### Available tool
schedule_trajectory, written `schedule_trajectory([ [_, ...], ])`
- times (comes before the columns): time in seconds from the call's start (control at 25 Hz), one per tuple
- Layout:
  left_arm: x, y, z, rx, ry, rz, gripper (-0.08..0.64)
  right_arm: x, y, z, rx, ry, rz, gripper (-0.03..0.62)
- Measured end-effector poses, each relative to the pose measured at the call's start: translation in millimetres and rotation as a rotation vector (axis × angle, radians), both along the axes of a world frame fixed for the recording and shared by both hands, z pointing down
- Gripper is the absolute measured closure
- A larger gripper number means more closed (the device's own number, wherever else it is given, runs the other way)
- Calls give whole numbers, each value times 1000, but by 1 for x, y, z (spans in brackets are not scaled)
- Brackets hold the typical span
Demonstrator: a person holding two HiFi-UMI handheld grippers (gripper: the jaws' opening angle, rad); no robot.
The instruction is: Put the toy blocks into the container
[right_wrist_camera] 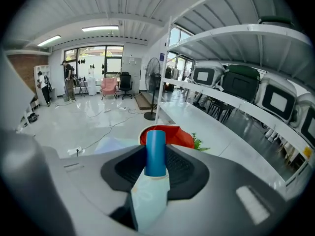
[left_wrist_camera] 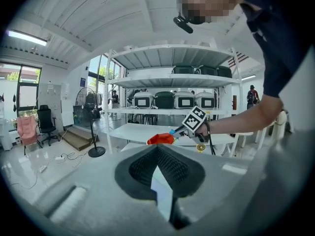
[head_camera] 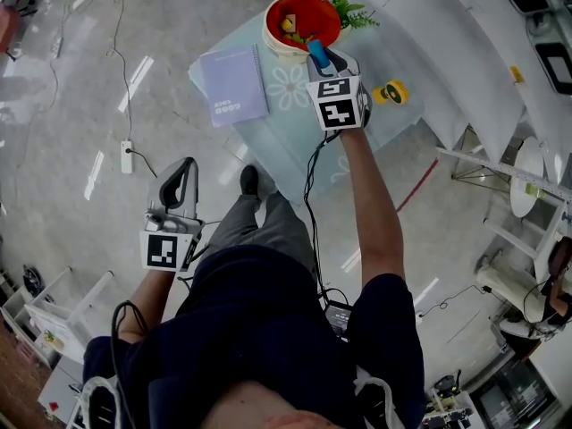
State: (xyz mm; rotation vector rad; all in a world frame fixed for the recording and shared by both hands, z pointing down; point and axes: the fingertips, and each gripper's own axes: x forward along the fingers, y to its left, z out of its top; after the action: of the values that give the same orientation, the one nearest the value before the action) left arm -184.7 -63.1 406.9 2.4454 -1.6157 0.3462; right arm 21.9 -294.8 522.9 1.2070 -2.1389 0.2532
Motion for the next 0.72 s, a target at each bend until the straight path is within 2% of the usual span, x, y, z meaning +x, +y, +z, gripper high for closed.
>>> schedule_trajectory([
  [0.36,-8,0,0,-3,9,-28,558,-23,-51,14,-44,102,-69,465],
  [0.72,-16,-3,0,-6,17,-52,558,-30,-73,39,-88,155,-86,465],
])
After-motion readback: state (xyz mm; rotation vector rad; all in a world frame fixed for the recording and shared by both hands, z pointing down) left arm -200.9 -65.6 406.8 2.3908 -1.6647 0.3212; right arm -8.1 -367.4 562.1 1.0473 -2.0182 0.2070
